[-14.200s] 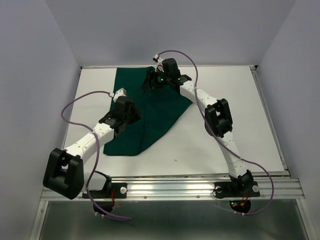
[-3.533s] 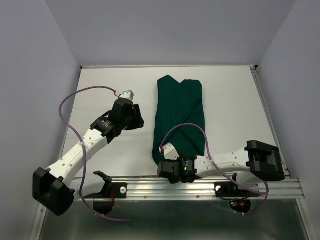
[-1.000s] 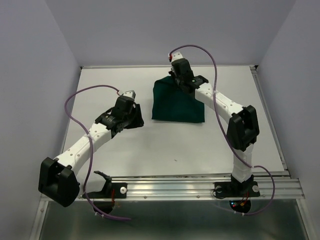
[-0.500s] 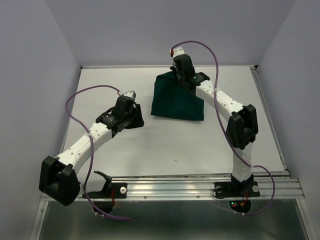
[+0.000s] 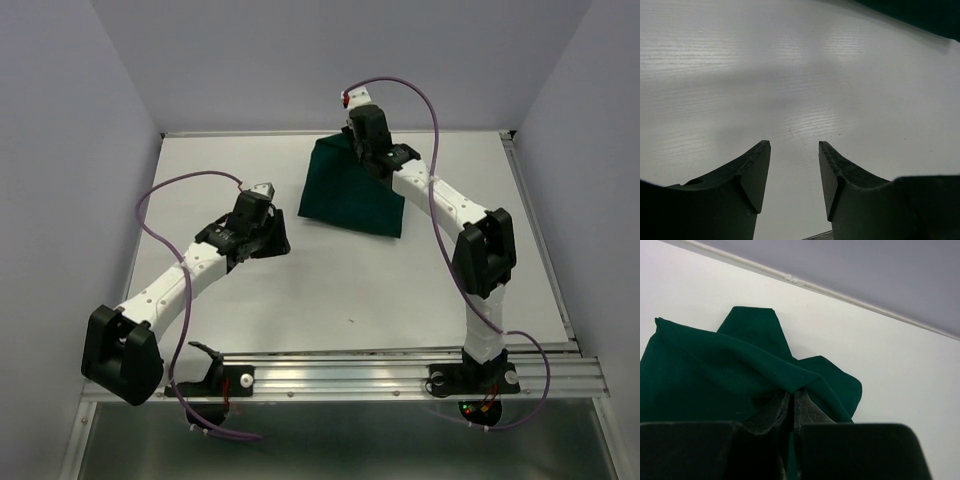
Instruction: Prepare the surgical pack
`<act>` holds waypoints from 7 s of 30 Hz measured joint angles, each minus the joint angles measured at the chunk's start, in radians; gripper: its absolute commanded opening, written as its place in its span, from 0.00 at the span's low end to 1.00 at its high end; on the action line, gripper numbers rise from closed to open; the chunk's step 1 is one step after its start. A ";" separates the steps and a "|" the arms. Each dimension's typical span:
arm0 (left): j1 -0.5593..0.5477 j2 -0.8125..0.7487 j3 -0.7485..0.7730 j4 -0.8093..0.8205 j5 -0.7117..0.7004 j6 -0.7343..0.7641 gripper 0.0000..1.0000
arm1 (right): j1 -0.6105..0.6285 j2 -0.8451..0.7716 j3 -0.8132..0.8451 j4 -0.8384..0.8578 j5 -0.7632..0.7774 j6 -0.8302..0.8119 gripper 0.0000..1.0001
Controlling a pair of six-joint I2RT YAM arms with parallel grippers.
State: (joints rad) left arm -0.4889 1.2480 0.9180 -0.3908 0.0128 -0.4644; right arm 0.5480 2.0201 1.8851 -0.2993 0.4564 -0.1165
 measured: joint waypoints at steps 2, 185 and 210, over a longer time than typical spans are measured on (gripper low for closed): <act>0.000 0.002 0.000 0.001 0.005 0.000 0.54 | -0.003 0.006 0.003 0.012 0.002 -0.004 0.01; 0.025 0.429 -0.038 0.389 0.111 -0.151 0.48 | -0.298 -0.929 -1.501 0.669 -0.641 1.115 0.01; 0.024 0.454 0.016 0.357 0.069 -0.159 0.45 | -0.296 -1.020 -1.201 0.541 -0.838 1.104 0.01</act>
State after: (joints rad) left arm -0.4648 1.7016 0.9337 -0.0338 0.0818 -0.6239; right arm 0.2516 0.9997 0.6838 0.2420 -0.3820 0.9878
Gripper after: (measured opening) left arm 0.461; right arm 0.045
